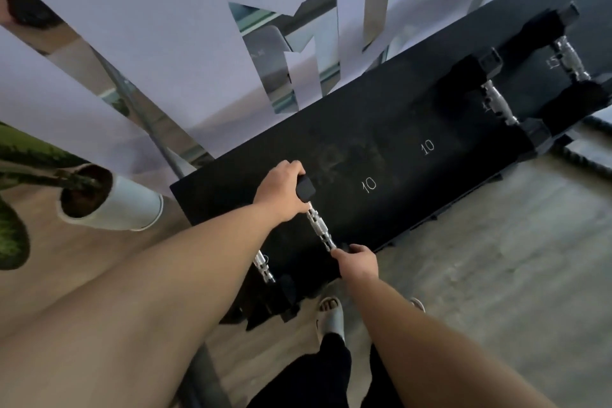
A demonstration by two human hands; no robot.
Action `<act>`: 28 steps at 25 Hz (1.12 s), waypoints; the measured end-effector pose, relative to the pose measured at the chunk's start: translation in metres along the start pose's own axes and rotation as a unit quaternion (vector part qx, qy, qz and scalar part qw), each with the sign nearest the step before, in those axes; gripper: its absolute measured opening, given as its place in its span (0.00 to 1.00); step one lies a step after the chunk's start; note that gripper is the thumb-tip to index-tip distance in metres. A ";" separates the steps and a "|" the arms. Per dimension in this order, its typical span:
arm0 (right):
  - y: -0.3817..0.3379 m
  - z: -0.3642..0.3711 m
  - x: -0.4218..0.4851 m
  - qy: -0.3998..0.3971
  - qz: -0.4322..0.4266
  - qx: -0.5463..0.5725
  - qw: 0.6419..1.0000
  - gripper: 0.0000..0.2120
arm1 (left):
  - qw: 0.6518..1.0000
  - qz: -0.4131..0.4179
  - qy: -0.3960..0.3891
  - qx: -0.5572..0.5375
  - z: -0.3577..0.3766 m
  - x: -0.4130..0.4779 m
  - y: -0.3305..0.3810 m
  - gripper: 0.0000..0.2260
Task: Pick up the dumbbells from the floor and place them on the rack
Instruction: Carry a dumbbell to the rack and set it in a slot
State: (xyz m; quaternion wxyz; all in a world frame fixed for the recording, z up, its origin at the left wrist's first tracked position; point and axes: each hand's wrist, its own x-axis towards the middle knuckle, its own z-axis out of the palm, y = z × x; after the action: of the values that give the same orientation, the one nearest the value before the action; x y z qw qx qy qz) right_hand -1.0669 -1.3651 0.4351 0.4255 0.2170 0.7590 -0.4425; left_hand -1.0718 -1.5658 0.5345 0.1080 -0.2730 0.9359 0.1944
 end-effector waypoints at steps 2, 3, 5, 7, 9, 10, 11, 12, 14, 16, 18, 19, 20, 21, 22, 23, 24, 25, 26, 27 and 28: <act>0.001 0.005 0.010 0.015 -0.001 -0.010 1.000 0.30 | 1.000 0.010 -0.006 -0.002 0.009 0.012 -0.004 0.29; 0.002 0.008 0.014 0.022 -0.007 -0.021 1.000 0.30 | 1.000 0.013 -0.013 0.002 0.014 0.018 -0.007 0.29; 0.005 0.011 0.015 0.037 -0.023 -0.034 0.998 0.29 | 1.000 0.012 -0.023 0.001 0.022 0.025 -0.009 0.29; 0.006 0.013 0.014 0.056 -0.046 -0.035 0.997 0.25 | 0.999 0.003 -0.028 -0.018 0.030 0.030 -0.012 0.28; 0.005 0.015 0.013 0.054 -0.055 -0.072 0.994 0.23 | 0.999 0.000 -0.029 -0.020 0.037 0.032 -0.017 0.23; 0.004 0.017 0.012 0.043 -0.050 -0.102 0.993 0.23 | 0.999 0.008 -0.031 -0.012 0.038 0.033 -0.019 0.20; 0.004 0.018 0.010 0.037 -0.047 -0.124 0.990 0.22 | 0.999 0.020 -0.038 -0.003 0.039 0.032 -0.022 0.18; 0.005 0.018 0.009 0.039 -0.050 -0.132 0.989 0.21 | 0.998 0.032 -0.048 0.000 0.038 0.030 -0.025 0.18; 0.011 0.020 0.008 0.049 -0.072 -0.117 0.989 0.16 | 0.997 0.042 -0.069 -0.008 0.033 0.024 -0.035 0.22; 0.023 0.027 0.004 0.023 -0.089 -0.108 0.990 0.13 | 0.995 0.043 -0.085 0.024 0.025 0.016 -0.053 0.27; 0.034 0.037 -0.003 -0.021 -0.081 -0.120 0.989 0.15 | 0.990 0.030 -0.102 0.088 0.016 0.009 -0.077 0.30; 0.039 0.044 -0.007 -0.039 -0.070 -0.125 0.989 0.18 | 0.987 0.013 -0.114 0.111 0.012 0.005 -0.088 0.33; 0.044 0.052 -0.011 -0.054 -0.057 -0.127 0.989 0.21 | 0.984 -0.009 -0.129 0.121 0.009 0.001 -0.099 0.35; 0.048 0.060 -0.014 -0.069 -0.045 -0.129 0.988 0.25 | 0.982 -0.030 -0.144 0.120 0.008 -0.003 -0.110 0.37; 0.052 0.068 -0.017 -0.081 -0.033 -0.129 0.988 0.29 | 0.980 -0.047 -0.158 0.112 0.008 -0.008 -0.119 0.38; 0.055 0.076 -0.018 -0.089 -0.022 -0.132 0.987 0.32 | 0.979 -0.057 -0.168 0.102 0.010 -0.012 -0.126 0.39; 0.057 0.083 -0.018 -0.093 -0.013 -0.140 0.986 0.35 | 0.978 -0.064 -0.174 0.095 0.013 -0.015 -0.133 0.40; 0.060 0.090 -0.018 -0.093 -0.008 -0.154 0.984 0.36 | 0.978 -0.068 -0.174 0.089 0.018 -0.018 -0.138 0.40; 0.062 0.096 -0.018 -0.091 -0.006 -0.167 0.982 0.37 | 0.979 -0.070 -0.170 0.085 0.021 -0.020 -0.142 0.41; 0.064 0.102 -0.017 -0.090 -0.007 -0.175 0.981 0.37 | 0.981 -0.069 -0.164 0.082 0.023 -0.021 -0.144 0.41; 0.066 0.108 -0.015 -0.092 -0.008 -0.177 0.980 0.37 | 0.982 -0.066 -0.159 0.077 0.025 -0.021 -0.147 0.42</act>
State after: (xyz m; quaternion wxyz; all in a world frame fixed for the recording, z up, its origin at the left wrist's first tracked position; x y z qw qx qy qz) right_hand -0.9627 -1.4231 0.3887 0.5218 0.0902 0.7845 -0.3228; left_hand -0.9705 -1.6589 0.4734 0.2886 -0.2908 0.8990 0.1547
